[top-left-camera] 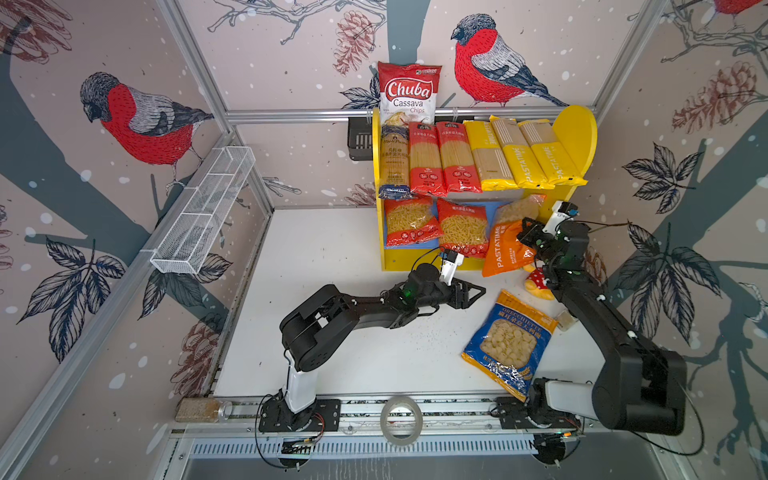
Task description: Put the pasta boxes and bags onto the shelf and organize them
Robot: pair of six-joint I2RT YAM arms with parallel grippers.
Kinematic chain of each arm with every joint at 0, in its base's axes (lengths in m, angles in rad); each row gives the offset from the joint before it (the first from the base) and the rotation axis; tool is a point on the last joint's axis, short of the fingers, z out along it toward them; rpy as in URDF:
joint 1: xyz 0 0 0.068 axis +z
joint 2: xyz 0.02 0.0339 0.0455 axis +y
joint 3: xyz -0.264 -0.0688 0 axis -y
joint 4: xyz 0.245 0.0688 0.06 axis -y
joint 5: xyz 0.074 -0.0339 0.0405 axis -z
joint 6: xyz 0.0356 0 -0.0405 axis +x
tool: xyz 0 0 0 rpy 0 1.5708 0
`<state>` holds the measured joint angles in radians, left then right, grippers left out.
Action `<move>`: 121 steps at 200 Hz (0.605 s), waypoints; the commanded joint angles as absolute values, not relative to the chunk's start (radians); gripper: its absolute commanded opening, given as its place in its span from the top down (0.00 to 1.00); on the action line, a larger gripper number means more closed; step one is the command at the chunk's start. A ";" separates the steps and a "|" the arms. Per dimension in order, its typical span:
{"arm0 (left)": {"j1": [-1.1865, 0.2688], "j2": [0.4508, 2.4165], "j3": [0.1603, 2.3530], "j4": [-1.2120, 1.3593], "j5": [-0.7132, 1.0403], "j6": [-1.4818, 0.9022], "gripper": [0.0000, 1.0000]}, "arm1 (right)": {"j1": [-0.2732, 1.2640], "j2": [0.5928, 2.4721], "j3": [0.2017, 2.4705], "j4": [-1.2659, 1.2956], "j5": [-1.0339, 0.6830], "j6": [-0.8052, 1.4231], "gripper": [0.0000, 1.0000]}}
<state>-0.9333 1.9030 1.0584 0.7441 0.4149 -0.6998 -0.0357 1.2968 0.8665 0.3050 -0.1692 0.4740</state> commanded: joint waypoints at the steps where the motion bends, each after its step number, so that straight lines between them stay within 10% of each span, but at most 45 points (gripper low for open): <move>1: -0.933 1.906 1.077 0.725 0.394 -0.675 0.35 | -0.048 1.295 0.872 0.287 -0.043 0.506 1.00; 121: -0.934 1.928 1.126 0.694 0.391 -0.673 0.35 | -0.050 1.318 0.902 0.114 0.028 0.552 0.56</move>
<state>-0.9337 1.9263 1.1172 0.6910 0.3885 -0.6880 -0.0513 1.3331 0.9028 0.1459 0.0166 0.5495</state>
